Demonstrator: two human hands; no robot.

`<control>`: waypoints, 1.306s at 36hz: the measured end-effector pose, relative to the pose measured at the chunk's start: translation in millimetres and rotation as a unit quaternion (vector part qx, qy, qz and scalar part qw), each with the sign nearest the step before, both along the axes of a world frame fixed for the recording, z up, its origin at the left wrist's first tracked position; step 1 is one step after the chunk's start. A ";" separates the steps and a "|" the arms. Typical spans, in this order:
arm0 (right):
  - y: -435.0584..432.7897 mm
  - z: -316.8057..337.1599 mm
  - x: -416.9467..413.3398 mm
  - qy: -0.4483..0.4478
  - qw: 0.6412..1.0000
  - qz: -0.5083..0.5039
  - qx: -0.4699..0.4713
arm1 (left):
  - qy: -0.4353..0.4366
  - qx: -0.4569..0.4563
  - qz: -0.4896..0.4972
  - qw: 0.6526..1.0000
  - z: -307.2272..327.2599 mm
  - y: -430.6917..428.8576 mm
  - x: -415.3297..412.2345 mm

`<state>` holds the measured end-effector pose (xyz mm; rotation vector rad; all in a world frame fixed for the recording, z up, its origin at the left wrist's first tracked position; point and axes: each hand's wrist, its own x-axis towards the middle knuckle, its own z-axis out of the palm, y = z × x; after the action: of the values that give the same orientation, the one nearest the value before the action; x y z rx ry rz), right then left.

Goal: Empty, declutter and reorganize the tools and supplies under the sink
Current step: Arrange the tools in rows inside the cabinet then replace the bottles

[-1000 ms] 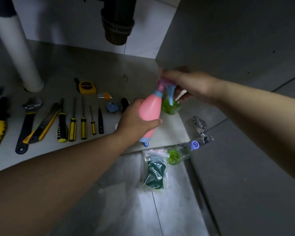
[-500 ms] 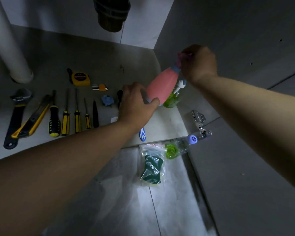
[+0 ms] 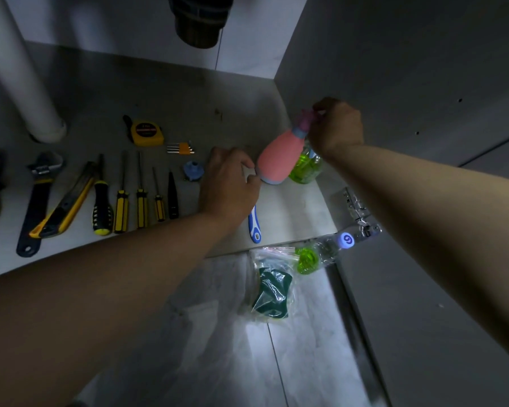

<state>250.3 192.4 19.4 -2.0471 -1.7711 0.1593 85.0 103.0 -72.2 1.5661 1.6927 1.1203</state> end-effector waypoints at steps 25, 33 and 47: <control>-49.7 -16.9 33.1 0.000 0.999 0.046 0.011 | 0.036 0.013 -0.029 0.999 -2.0 -15.6 -2.2; -127.9 -49.6 85.3 -0.190 0.943 -0.005 -0.272 | 0.040 0.000 -0.126 0.991 -2.3 -33.2 15.2; -157.6 -53.6 100.2 -0.107 0.975 -0.003 -0.195 | 0.080 -0.010 -0.264 0.961 -20.2 -49.3 21.4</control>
<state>350.5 34.8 -34.3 -2.4200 -1.9898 0.3172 106.4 53.7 -92.4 1.9801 1.2504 0.7149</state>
